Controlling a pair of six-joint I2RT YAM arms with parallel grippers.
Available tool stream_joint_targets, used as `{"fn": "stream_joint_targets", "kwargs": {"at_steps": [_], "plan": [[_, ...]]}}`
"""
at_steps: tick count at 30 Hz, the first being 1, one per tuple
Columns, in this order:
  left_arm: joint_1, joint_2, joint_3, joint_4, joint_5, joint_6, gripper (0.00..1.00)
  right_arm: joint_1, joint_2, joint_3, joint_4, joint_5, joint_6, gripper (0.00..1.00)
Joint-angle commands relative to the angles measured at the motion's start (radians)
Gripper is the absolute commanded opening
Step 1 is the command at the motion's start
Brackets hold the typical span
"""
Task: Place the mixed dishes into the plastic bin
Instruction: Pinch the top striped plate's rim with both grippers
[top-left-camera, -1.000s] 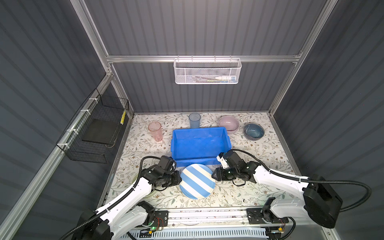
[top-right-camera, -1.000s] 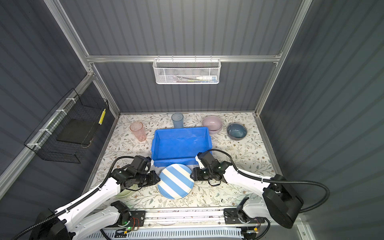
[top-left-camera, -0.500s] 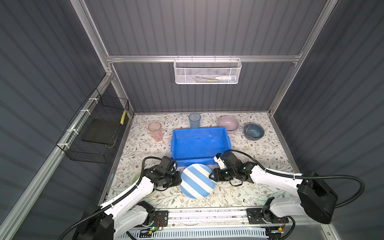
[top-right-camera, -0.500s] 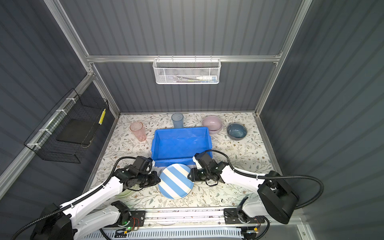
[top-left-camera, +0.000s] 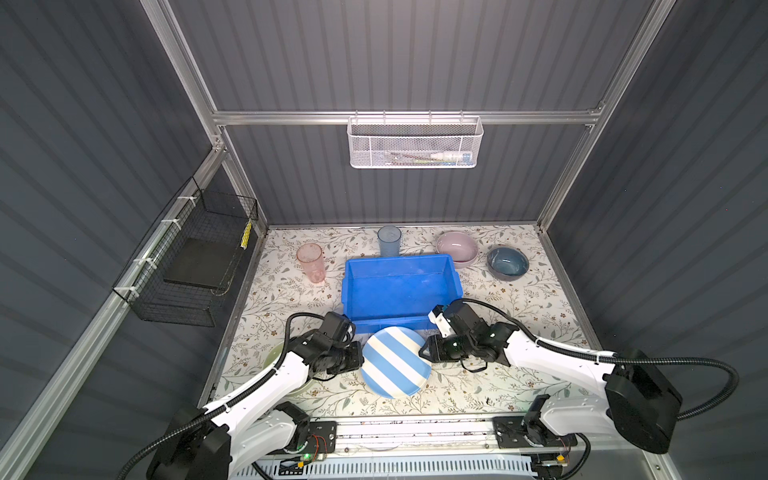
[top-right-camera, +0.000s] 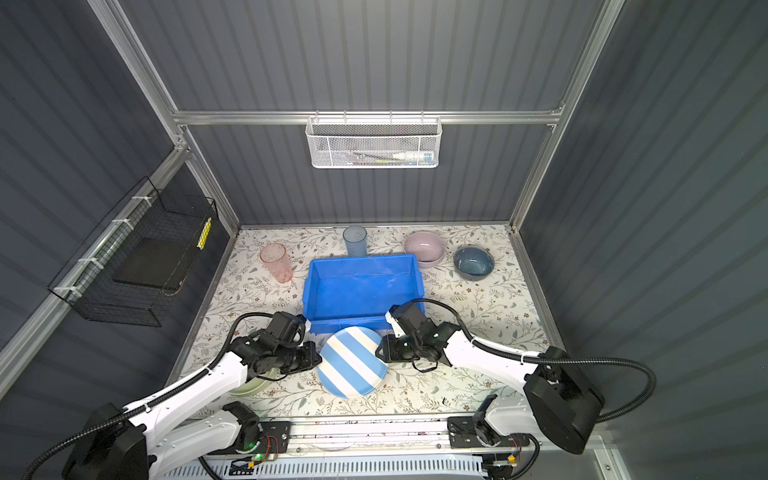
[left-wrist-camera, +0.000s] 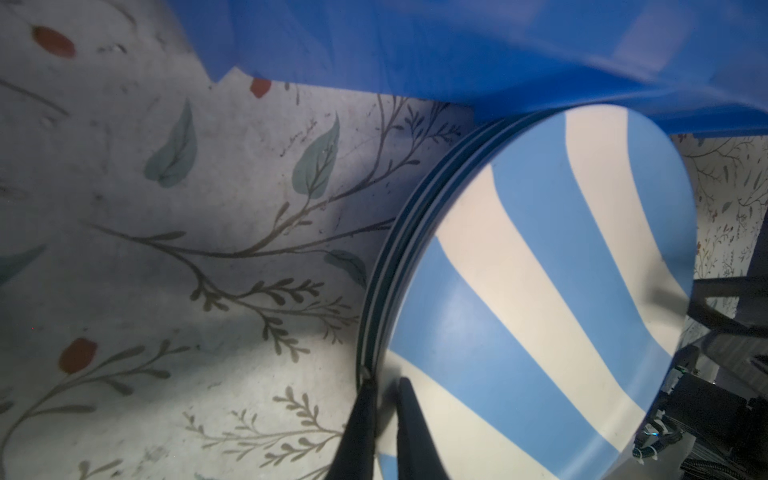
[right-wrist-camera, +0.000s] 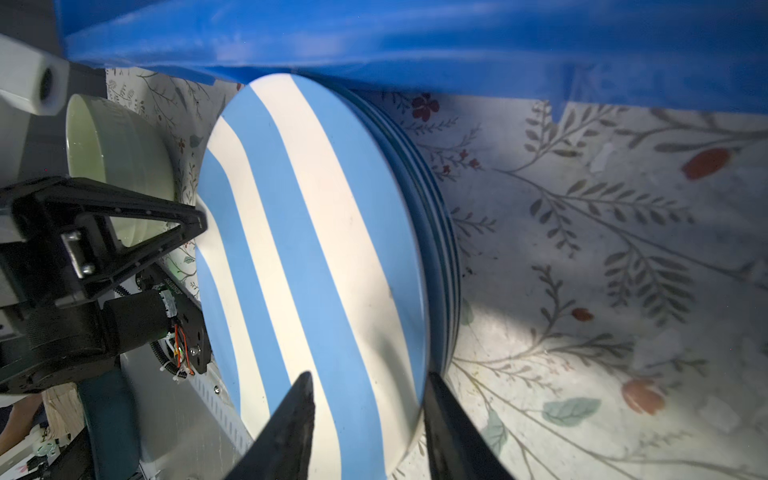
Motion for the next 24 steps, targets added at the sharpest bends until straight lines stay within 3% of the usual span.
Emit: {"fn": "stream_joint_targets", "kwargs": {"at_steps": [1,7,16,24], "plan": [[-0.005,0.019,-0.029,-0.009,-0.003,0.005,0.12,0.005,-0.011,0.039,-0.009,-0.046,-0.015,0.45],[-0.004,0.020,-0.034,-0.007,-0.006,0.003,0.11,0.006,-0.004,0.035,-0.002,-0.052,-0.002,0.43],[-0.005,0.019,-0.055,0.012,0.005,-0.001,0.10,0.004,-0.052,-0.055,0.287,-0.175,0.109,0.38],[-0.005,0.008,-0.050,0.008,0.003,-0.001,0.10,0.008,-0.035,-0.065,0.421,-0.192,0.134,0.35]]}}
